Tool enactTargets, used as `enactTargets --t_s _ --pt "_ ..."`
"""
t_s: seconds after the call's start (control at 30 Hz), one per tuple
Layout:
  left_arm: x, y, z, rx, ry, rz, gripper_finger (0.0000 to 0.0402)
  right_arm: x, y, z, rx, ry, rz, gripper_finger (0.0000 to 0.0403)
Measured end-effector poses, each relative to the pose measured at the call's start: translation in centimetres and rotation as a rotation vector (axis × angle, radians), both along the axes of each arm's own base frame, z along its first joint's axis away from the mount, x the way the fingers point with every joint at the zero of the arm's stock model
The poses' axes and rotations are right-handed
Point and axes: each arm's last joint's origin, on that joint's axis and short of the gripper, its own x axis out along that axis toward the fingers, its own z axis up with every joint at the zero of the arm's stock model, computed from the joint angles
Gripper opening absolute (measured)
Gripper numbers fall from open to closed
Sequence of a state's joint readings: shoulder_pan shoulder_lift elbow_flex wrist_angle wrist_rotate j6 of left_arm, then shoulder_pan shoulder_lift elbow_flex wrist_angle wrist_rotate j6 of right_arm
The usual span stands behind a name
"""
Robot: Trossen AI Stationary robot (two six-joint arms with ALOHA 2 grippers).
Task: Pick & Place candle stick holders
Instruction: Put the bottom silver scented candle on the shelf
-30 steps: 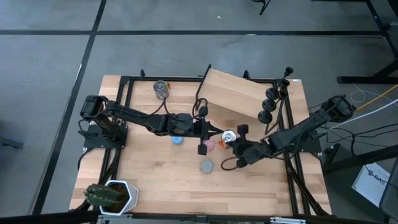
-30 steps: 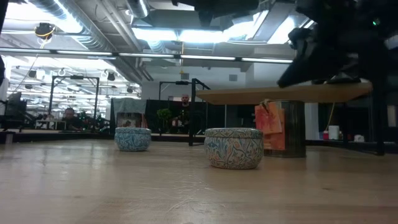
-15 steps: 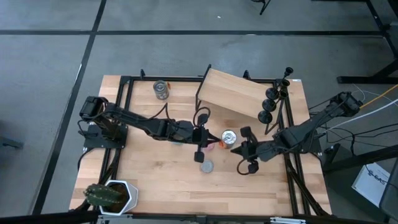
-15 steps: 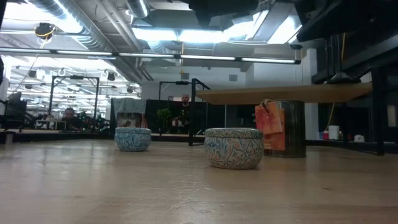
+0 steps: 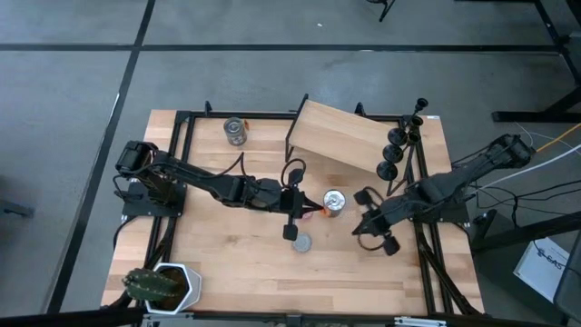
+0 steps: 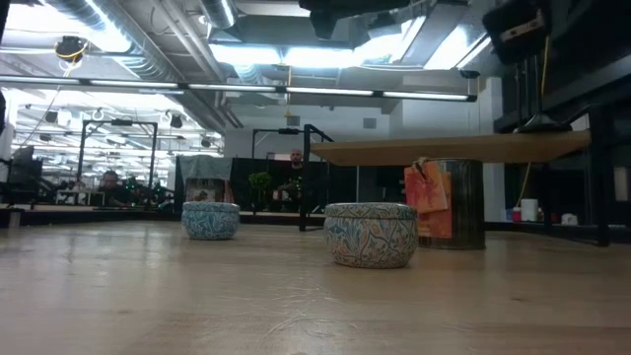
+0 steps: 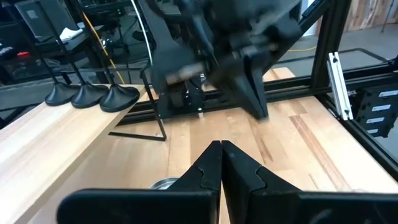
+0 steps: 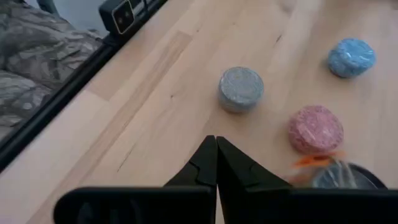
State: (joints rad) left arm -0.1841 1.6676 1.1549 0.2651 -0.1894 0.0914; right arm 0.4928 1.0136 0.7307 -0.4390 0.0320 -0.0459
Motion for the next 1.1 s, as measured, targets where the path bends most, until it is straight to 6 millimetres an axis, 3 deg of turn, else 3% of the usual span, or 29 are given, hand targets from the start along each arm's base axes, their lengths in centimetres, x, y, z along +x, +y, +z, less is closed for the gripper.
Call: enactTargets --t_s 0.2,0.4,0.73,1.1 --pt "0.0 0.0 -0.1 0.001 0.006 0.0 0.0009 -3.1 -1.6 3.0 0.079 -0.186 0.048 0.0003" --pt "0.0 0.0 -0.1 0.002 0.008 0.0 0.0012 -5.5 -2.8 3.0 0.116 -0.33 0.103 0.0003" --pt "0.0 0.1 -0.1 0.002 0.006 0.001 0.001 -6.3 -3.6 -1.4 0.126 -0.453 0.003 0.0003" --pt "0.0 0.2 0.1 0.054 -0.008 0.017 0.0007 -6.7 -3.4 -5.8 0.21 -0.641 0.123 0.0003"
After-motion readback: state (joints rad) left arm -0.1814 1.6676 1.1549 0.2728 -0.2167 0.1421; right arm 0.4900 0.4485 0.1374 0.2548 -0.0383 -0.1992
